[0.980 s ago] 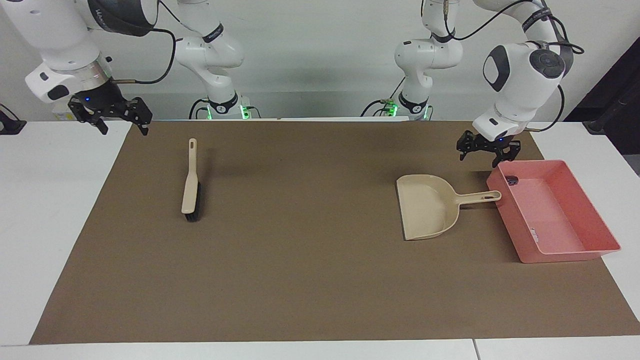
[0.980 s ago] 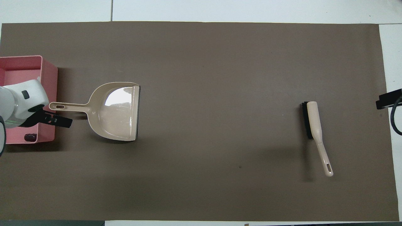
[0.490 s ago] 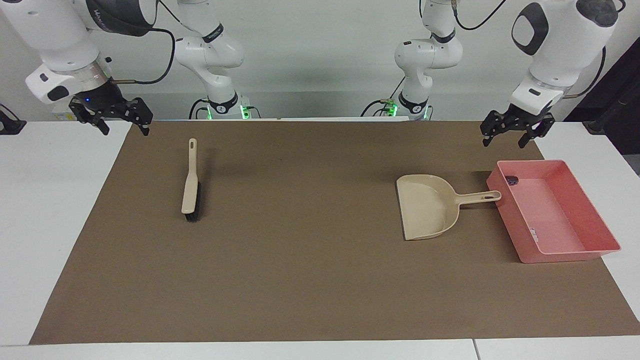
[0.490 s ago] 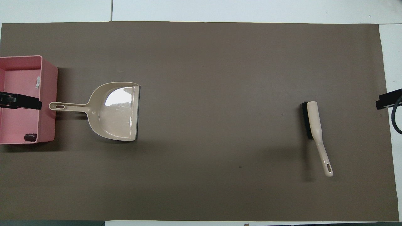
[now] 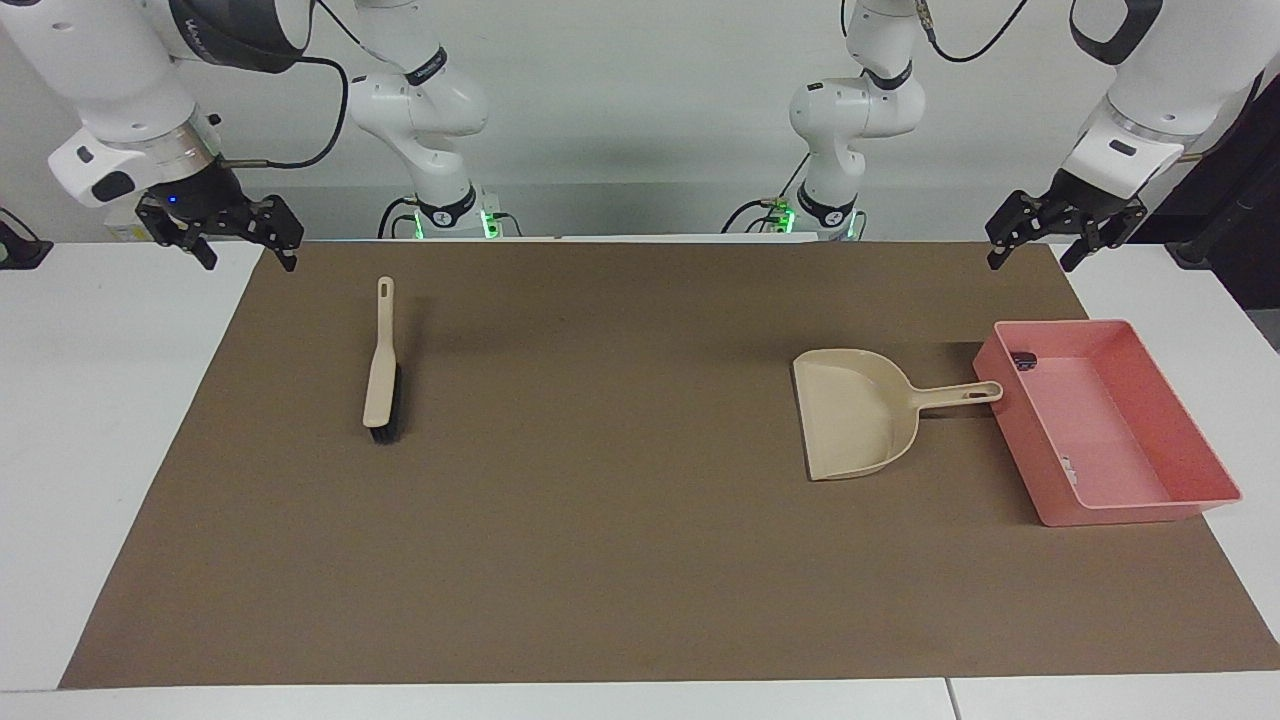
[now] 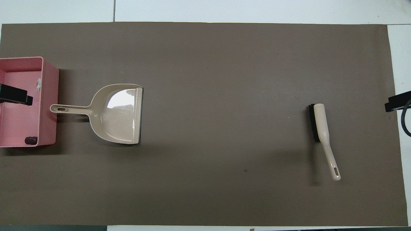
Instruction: Clean e-waste and dump in bin
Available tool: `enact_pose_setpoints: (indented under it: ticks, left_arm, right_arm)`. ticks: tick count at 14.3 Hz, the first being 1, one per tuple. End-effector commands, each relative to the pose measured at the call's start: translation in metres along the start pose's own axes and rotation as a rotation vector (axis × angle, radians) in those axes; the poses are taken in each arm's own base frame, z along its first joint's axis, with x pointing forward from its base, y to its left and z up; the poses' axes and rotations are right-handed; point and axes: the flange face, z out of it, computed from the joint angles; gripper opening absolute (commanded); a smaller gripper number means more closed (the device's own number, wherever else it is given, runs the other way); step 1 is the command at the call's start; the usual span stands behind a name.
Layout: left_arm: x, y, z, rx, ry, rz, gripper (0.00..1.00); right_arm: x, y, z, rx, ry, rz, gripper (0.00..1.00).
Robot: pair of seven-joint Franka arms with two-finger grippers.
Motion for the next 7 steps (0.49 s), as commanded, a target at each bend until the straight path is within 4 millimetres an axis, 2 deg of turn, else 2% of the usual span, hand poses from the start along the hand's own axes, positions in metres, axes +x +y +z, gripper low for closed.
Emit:
enact_pose_setpoints:
  ticks: [1,7]
  left_arm:
    - [0.0019,-0.0003,-0.0012,-0.013,-0.011,-0.04,0.98]
    - [0.0035,-0.0055,-0.0022,-0.005,-0.008,-0.057,0.99]
  right_arm:
    - [0.0002,0.0047,-0.0018,0.022,-0.001,-0.001,0.99]
    - [0.0008,0.0029,-0.0022,0.023,0.002,-0.006,0.99]
